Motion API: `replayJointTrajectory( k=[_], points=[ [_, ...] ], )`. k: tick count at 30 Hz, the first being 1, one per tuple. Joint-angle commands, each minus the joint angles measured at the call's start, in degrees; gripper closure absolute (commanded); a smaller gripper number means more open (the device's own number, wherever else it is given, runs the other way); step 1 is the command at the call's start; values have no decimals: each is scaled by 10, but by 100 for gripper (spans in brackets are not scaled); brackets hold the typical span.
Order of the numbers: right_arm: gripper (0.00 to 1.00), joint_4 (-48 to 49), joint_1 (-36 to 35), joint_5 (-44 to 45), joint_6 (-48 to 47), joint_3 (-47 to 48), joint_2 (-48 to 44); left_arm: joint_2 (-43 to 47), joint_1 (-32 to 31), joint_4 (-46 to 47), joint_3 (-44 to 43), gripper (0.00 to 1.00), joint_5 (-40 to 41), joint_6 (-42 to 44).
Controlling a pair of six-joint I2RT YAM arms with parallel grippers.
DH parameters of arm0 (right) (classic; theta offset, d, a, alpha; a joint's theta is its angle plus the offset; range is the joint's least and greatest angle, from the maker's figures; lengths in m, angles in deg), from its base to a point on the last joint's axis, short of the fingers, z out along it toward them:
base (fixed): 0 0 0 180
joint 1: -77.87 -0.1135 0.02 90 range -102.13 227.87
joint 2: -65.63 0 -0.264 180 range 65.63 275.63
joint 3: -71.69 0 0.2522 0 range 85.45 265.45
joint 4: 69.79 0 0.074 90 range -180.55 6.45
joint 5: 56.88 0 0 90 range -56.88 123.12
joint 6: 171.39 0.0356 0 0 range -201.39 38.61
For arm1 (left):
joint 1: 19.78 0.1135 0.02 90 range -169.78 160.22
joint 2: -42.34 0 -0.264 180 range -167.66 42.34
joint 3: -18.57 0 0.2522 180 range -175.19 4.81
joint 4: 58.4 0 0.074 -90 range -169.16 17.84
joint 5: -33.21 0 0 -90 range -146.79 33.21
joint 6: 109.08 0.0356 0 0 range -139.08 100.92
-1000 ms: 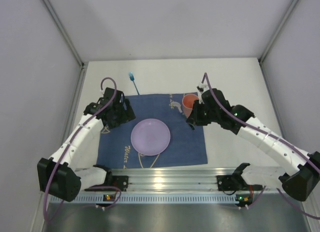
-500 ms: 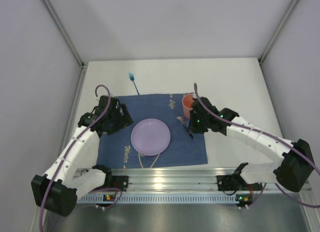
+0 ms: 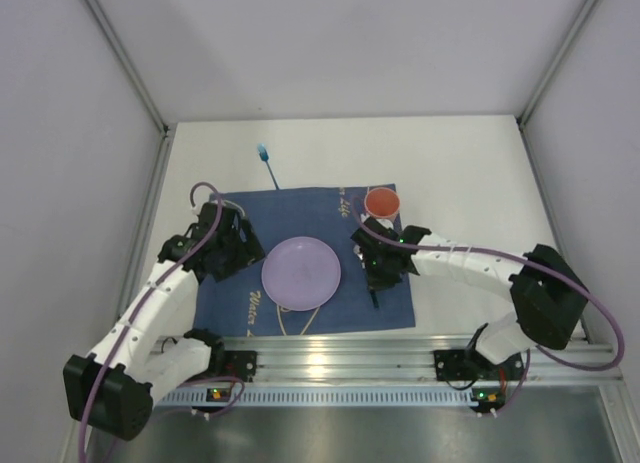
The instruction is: Set the dinner table for one person
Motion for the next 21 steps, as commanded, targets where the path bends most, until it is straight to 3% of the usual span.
replayJointTrajectory(
  k=[1, 18, 19, 21],
  points=[
    [100, -18, -21, -3, 11, 10, 19, 14, 0, 26, 12, 16, 6, -12],
    [100, -29, -23, -48, -66, 74, 75, -24, 0, 73, 23, 16, -1, -17],
    [99, -29, -22, -48, -69, 76, 77, -29, 0, 76, 19, 16, -1, -15],
    [82, -29, -22, -52, -78, 81, 78, -45, 0, 85, 13, 17, -4, -14]
  ],
)
